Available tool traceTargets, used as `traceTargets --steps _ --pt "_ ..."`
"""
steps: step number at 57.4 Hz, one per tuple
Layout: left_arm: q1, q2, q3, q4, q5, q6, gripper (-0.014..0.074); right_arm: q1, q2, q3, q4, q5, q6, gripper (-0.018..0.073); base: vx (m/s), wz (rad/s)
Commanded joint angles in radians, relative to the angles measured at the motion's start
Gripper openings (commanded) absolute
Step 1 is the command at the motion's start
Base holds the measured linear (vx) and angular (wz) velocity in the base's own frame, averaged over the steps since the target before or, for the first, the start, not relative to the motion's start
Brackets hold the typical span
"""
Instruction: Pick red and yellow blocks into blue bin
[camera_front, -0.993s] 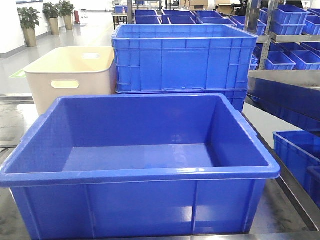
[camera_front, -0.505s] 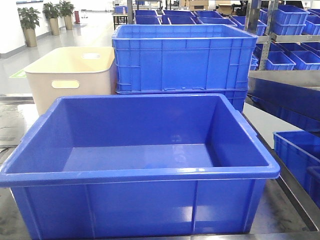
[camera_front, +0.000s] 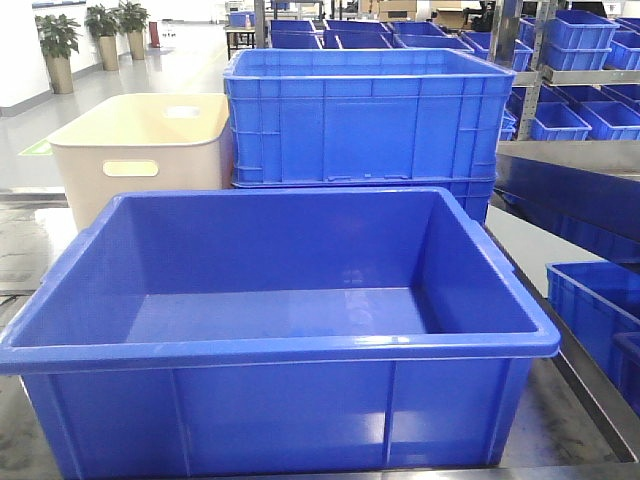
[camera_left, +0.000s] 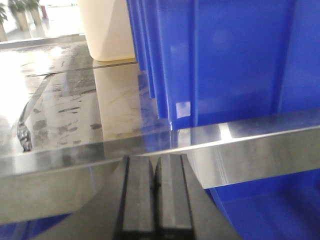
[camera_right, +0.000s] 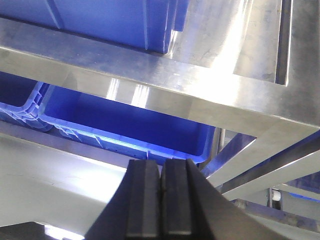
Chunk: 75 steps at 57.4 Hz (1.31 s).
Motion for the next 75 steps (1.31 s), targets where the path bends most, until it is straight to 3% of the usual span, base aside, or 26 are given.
traceTargets --steps 1,11,14,30,75 --pt "0.013 -0.026 0.009 0.021 -0.121 -0.080 -0.0001 -0.003 -0.001 -0.027 -0.001 -0.056 -0.005 -0.0010 0.00 0.00" --pt "0.050 -0.027 0.009 0.222 -0.076 -0.320 -0.0001 -0.003 -0.004 -0.027 0.000 -0.047 -0.005 -0.0010 0.00 0.00" --pt "0.054 -0.027 0.009 0.251 -0.073 -0.356 -0.0001 -0.003 -0.004 -0.027 0.000 -0.044 -0.005 -0.0010 0.00 0.00" --pt "0.049 -0.028 0.009 0.222 -0.249 -0.341 -0.0001 -0.003 -0.004 -0.027 0.000 -0.038 -0.005 -0.0010 0.00 0.00" --pt "0.049 -0.024 0.008 0.222 -0.219 -0.341 -0.0001 -0.003 -0.004 -0.027 0.005 -0.039 -0.005 -0.0010 0.00 0.00"
